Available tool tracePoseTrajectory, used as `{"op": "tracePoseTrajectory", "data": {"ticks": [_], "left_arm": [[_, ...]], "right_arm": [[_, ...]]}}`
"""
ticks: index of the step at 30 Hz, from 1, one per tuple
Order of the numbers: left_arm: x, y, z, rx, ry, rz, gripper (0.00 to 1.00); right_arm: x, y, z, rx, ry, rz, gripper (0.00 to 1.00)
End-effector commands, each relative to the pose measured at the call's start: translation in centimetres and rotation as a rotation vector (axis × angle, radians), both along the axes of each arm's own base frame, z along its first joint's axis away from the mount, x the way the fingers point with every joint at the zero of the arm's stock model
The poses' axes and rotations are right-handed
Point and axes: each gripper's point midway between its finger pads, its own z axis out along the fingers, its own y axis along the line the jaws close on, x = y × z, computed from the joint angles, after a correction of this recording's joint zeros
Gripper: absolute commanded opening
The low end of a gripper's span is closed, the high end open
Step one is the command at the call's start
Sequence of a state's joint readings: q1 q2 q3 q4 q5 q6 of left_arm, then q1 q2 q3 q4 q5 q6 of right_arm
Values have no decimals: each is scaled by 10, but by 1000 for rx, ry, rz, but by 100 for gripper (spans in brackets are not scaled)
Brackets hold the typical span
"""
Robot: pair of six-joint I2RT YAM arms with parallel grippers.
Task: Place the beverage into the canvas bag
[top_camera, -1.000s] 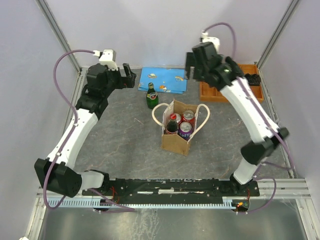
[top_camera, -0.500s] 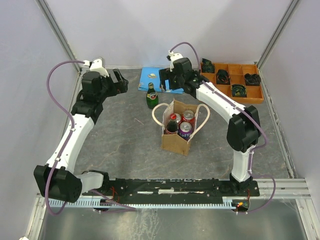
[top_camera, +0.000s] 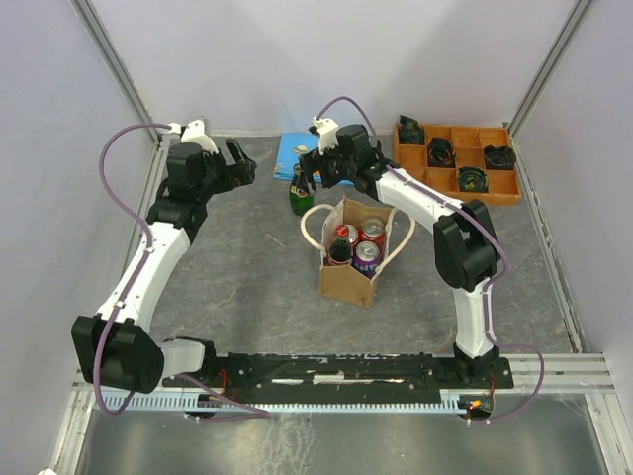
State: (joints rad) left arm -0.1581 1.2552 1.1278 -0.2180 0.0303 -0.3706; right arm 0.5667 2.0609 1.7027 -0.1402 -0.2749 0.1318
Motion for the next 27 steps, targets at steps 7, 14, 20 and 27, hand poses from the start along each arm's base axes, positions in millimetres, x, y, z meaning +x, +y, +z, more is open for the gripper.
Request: {"op": "tracePoseTrajectory", "data": {"ticks": [7,14,20,27], "left_arm": [[16,-6,9,-53,-52,-14,99],[21,-9,7,-59,-53,-22,98],[24,-13,4,-77,-51,-33,98],[28,-15,4,-82,-55,-41,98]], "right_arm": [[-11,36,15,157,-72,288,92],[-10,31,14,167,-122,327,87],[-8,32,19,169,-162,345,86],[-2,32,16,173,-203,332,85]]}}
